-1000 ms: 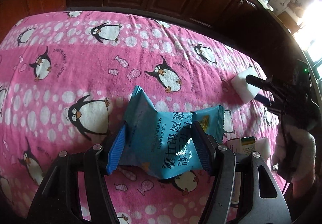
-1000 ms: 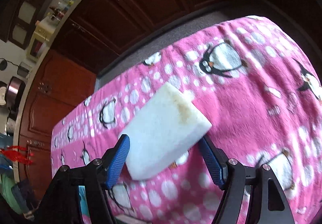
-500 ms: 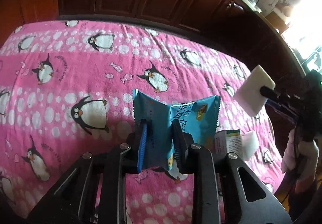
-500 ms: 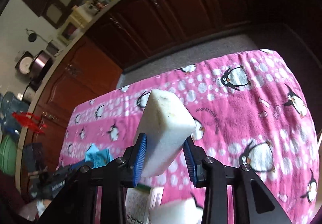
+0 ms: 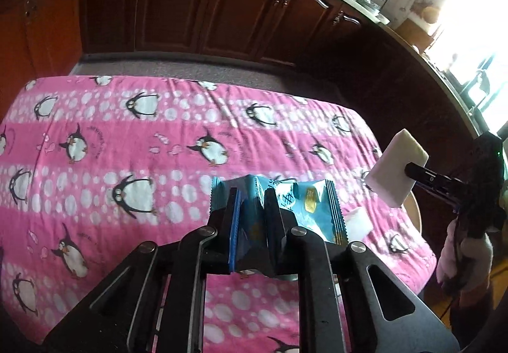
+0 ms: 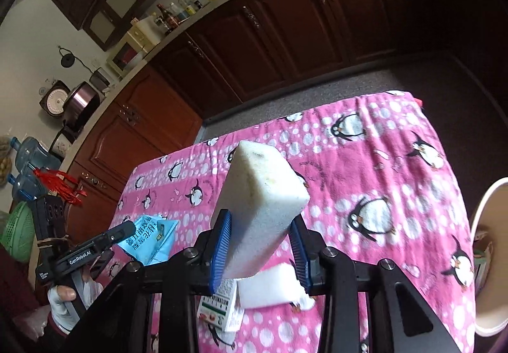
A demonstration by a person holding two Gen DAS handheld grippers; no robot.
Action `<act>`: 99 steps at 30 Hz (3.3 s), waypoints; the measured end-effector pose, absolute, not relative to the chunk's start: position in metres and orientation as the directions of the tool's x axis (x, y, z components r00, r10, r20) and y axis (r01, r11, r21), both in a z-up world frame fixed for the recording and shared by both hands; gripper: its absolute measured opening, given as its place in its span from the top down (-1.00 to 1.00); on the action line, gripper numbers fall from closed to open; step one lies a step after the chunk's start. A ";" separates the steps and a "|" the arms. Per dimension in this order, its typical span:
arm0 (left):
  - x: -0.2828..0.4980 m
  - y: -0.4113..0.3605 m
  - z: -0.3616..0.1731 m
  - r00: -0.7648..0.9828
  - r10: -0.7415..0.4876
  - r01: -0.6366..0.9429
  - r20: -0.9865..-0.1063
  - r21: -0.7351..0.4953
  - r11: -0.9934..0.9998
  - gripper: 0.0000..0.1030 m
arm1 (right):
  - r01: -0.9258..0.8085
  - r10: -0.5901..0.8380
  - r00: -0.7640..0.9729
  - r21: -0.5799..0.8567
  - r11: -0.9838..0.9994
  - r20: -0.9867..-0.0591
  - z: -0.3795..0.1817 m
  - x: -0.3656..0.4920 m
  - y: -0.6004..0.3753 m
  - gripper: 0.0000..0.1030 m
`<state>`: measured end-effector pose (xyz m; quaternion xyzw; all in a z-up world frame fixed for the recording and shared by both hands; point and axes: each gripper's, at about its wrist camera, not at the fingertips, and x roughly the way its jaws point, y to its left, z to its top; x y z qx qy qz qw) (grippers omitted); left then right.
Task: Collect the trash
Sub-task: 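Carry the blue snack bag and foam block over the white bucket, then open both grippers to drop the bag and foam block into the bucket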
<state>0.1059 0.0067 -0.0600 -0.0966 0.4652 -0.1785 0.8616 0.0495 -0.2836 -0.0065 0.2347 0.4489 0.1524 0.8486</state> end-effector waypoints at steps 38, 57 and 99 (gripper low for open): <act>0.074 -0.045 -0.139 0.247 -0.368 0.312 -0.897 -0.286 0.906 0.74 | -0.037 0.465 0.538 0.532 0.846 -0.703 -0.007 0.004 -0.305 0.32; 0.052 -0.040 -0.087 0.339 -0.432 0.391 -0.836 -0.292 0.873 0.80 | -0.023 0.456 0.567 0.540 0.841 -0.686 -0.001 -0.007 -0.326 0.32; 0.069 -0.329 -0.084 0.151 -0.540 0.654 -0.828 -0.326 0.683 0.24 | 0.544 0.037 0.503 0.350 0.763 -0.864 -0.071 -0.111 -0.559 -0.01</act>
